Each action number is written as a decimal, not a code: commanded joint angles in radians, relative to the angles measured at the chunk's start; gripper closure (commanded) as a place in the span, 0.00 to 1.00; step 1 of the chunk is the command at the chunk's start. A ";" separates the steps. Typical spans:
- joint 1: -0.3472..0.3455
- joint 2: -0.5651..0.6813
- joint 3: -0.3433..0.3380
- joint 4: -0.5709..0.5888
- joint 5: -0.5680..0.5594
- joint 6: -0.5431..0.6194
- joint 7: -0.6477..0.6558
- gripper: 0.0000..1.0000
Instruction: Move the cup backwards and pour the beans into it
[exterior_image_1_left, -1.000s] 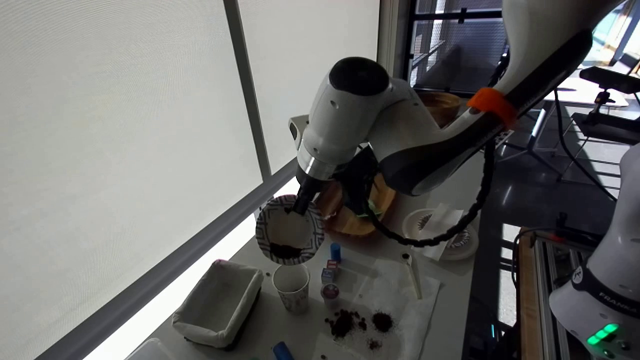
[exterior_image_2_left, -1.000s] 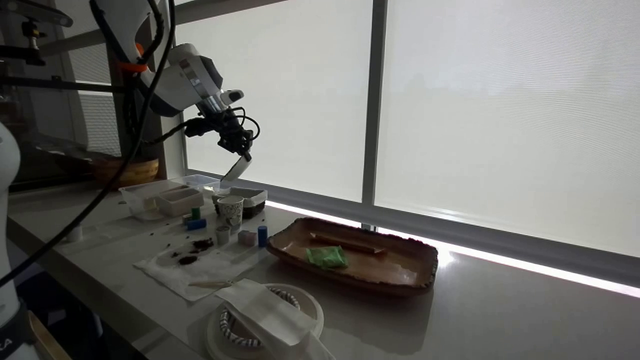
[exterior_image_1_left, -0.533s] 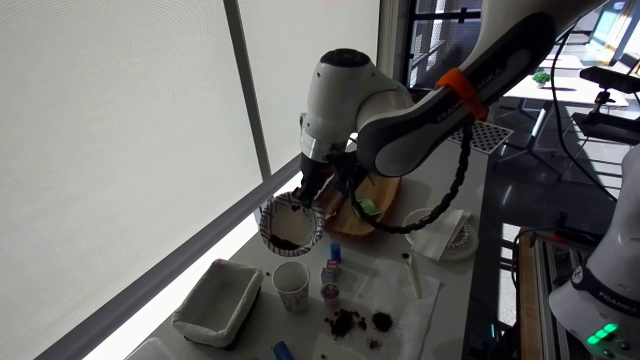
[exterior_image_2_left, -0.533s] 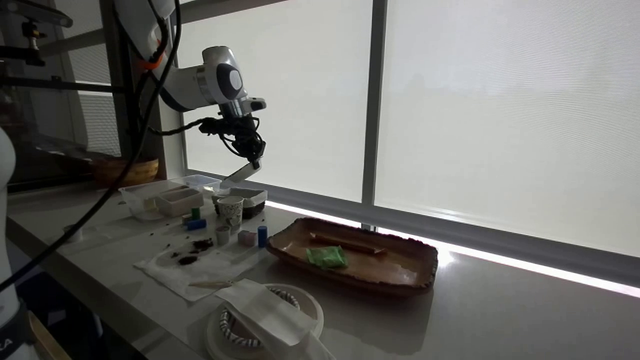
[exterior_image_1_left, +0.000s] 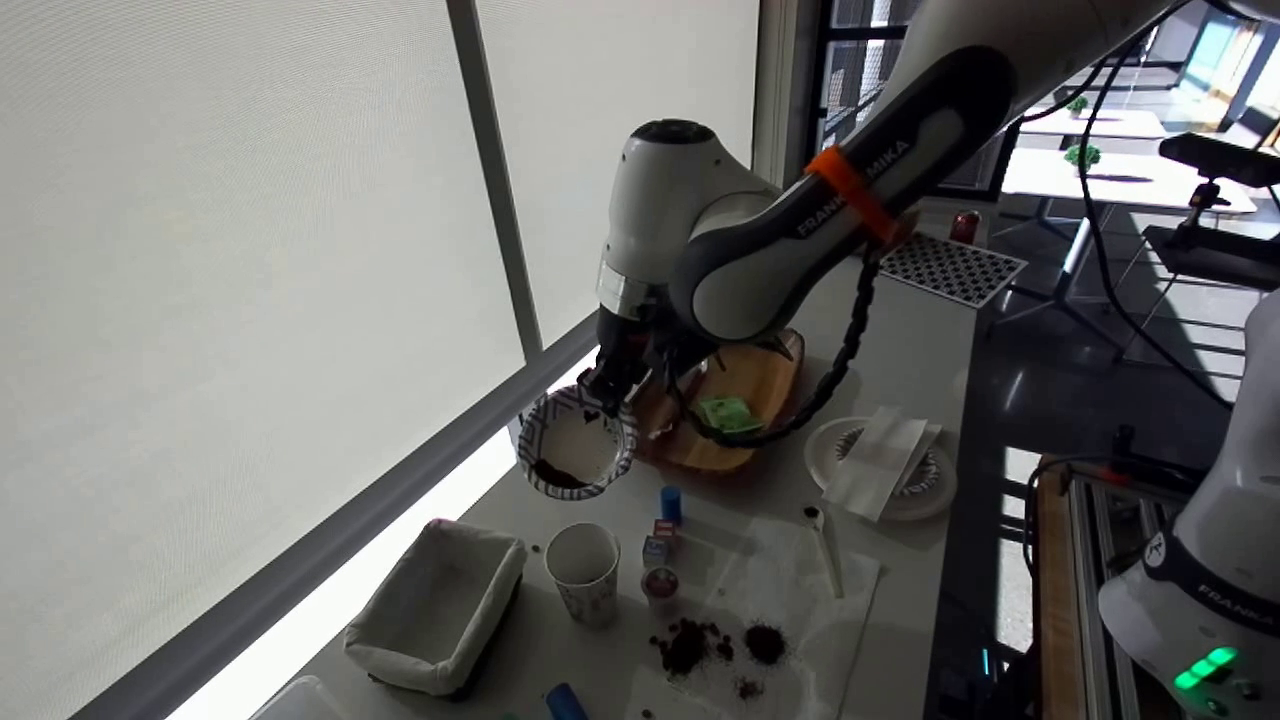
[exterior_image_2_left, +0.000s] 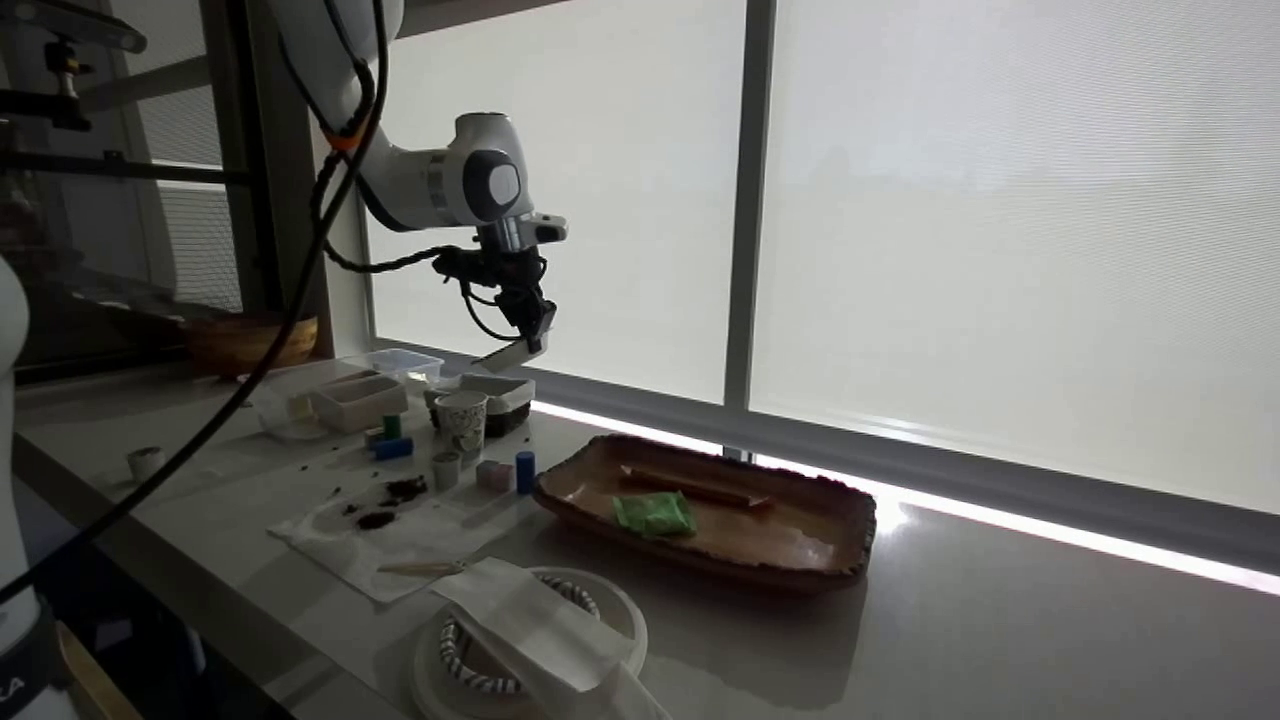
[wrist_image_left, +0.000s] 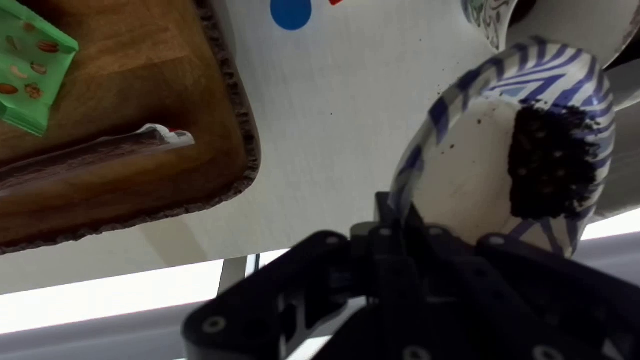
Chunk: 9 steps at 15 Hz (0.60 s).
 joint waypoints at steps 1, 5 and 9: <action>0.003 0.081 -0.016 0.047 0.081 0.024 -0.011 0.99; 0.008 0.152 -0.044 0.074 0.141 0.036 0.030 0.99; 0.012 0.217 -0.070 0.087 0.208 0.080 0.093 0.99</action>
